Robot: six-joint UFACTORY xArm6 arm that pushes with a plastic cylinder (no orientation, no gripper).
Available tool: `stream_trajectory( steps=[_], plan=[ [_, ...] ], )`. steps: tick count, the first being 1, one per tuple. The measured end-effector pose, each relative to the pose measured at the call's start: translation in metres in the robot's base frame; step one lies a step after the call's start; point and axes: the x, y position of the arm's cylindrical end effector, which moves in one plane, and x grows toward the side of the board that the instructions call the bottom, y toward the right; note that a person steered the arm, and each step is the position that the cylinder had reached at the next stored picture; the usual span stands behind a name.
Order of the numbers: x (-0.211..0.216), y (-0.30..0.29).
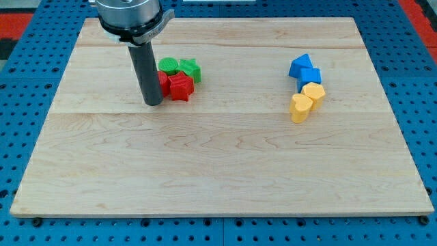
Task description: Move arm away from red circle
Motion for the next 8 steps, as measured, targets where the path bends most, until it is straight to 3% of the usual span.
stream_trajectory(
  steps=[8],
  plan=[
    [0.019,-0.006]
  ],
)
